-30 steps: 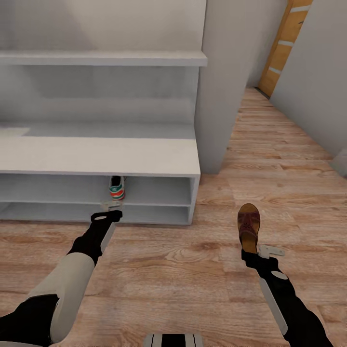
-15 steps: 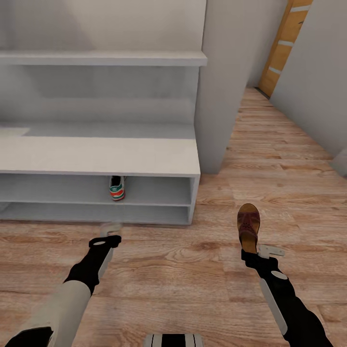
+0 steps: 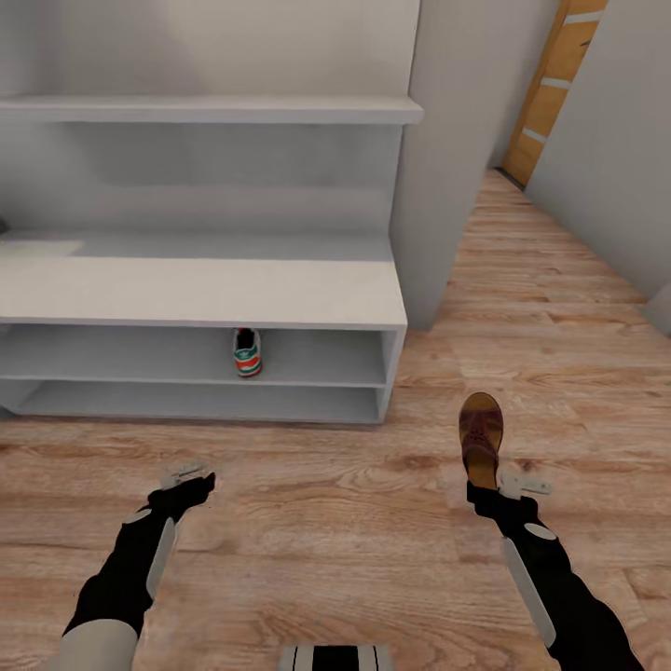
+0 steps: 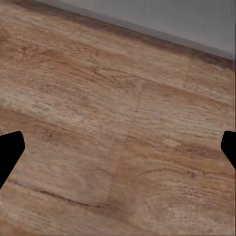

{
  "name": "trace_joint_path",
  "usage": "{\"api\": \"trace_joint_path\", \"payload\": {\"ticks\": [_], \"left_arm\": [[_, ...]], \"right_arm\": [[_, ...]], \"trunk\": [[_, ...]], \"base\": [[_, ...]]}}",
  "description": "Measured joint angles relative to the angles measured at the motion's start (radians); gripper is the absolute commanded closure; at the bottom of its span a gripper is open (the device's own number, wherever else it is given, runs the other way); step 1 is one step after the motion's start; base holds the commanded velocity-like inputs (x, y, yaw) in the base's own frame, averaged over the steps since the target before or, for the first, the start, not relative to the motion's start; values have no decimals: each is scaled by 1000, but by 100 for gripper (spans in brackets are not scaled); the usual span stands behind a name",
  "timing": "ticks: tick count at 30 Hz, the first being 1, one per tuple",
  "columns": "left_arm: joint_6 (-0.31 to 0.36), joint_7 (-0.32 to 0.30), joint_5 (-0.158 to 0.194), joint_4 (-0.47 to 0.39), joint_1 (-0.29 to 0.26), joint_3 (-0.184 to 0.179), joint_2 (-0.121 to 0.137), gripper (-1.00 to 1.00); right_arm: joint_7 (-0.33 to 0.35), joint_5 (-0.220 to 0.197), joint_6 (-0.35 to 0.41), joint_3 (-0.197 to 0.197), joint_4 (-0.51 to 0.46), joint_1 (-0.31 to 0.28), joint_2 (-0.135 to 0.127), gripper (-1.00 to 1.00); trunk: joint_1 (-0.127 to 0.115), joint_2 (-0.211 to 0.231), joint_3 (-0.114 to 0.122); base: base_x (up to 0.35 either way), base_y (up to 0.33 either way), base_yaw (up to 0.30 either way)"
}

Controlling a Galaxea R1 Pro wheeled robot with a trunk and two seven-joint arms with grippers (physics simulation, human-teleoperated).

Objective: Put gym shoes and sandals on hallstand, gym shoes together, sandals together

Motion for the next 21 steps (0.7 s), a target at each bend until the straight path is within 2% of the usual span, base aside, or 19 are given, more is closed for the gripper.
{"api": "trace_joint_path", "payload": {"ticks": [6, 13, 21], "left_arm": [[0, -18, 1, -104, 10, 21, 0, -100], [1, -20, 0, -115, 46, 17, 0, -100], [9, -19, 0, -122, 52, 16, -1, -100]], "right_arm": [[-1, 0, 0, -1, 0, 0, 0, 100], [0, -1, 0, 0, 0, 0, 0, 100], [1, -1, 0, 0, 1, 0, 0, 100]], "trunk": [[0, 0, 0], [0, 0, 0], [0, 0, 0]], "base": [[-127, 308, 0], [28, 323, 0], [11, 325, 0]]}}
